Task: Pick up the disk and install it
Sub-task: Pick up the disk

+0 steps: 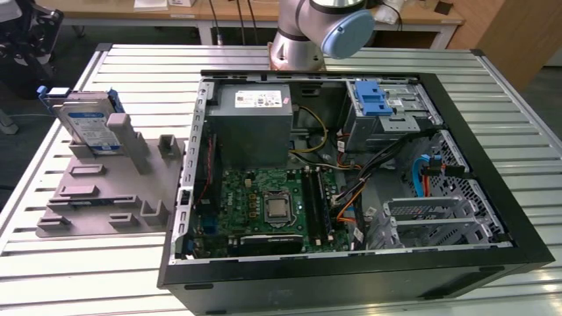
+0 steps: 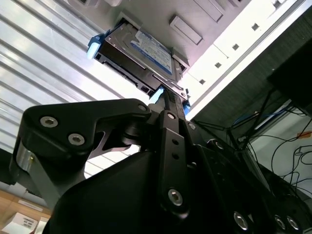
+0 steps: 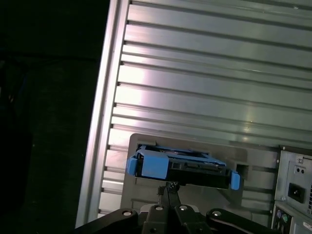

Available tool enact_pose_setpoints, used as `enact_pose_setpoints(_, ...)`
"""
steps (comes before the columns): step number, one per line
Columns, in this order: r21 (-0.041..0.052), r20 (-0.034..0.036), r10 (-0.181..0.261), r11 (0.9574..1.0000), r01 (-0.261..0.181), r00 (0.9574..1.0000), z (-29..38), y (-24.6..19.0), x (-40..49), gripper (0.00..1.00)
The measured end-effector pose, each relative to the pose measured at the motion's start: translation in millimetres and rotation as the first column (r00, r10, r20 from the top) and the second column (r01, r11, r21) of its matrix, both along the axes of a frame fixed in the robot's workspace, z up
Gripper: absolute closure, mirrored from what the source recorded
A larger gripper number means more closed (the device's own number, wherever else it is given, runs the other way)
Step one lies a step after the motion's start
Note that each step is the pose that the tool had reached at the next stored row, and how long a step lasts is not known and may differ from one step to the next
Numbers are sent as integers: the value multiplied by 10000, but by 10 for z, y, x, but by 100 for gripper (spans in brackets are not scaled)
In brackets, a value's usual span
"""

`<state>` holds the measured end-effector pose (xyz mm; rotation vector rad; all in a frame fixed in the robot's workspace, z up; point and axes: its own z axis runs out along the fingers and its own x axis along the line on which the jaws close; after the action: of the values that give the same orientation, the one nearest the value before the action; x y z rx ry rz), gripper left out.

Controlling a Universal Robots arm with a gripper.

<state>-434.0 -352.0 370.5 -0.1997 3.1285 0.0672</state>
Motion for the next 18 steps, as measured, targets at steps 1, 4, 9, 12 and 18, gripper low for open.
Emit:
enact_pose_setpoints(1, 0, 0, 40, 10000, -40, 10000, 0, 0, 0, 89)
enact_pose_setpoints(4, 0, 1, 186, 9998, -186, 9998, -1, 0, 0, 89)
enact_pose_setpoints(9, 0, 0, 577, 9983, -577, 9983, -1, 0, 0, 89)
enact_pose_setpoints(12, 0, 0, 810, 9967, -810, 9967, -1, 0, 0, 89)
enact_pose_setpoints(18, 0, 1, 1420, 9899, -1420, 9899, -2, 0, 0, 89)
